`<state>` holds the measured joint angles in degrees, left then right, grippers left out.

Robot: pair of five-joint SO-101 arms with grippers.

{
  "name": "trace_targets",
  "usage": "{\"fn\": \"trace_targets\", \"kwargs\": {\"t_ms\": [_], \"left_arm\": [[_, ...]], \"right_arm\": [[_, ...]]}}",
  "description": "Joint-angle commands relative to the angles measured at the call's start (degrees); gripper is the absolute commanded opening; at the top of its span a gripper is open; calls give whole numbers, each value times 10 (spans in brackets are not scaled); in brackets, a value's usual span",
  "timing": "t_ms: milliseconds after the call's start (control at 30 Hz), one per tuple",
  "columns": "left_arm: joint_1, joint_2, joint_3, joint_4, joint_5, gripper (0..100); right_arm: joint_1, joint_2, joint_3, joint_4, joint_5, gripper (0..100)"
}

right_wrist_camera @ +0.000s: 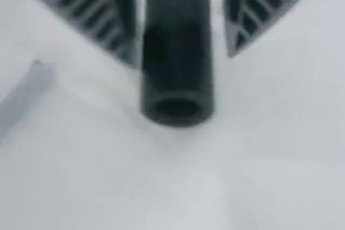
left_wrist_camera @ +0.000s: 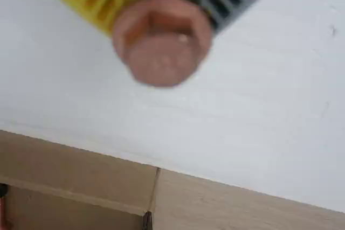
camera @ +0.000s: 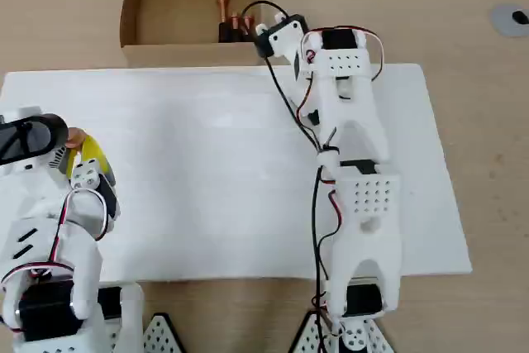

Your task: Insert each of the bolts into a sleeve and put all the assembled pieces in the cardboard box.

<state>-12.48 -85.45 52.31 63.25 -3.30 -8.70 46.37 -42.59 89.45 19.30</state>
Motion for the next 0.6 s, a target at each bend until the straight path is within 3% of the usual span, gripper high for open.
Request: {"fn": "trace_targets", "kwargs": {"t_ms": [0,233,400,567], "left_arm": [[-6,-7,-8,1,-4,9],[-6,-7,-8,1,-28,8],[-6,-7,-5,1,-47,7],[-6,-7,-7,1,-47,9]], "right_arm": [[10,0,-30,-1,3,27],[7,36,-35,18,3,28],[7,44,-35,33,3,109],[7,46,-35,41,4,118]]}}
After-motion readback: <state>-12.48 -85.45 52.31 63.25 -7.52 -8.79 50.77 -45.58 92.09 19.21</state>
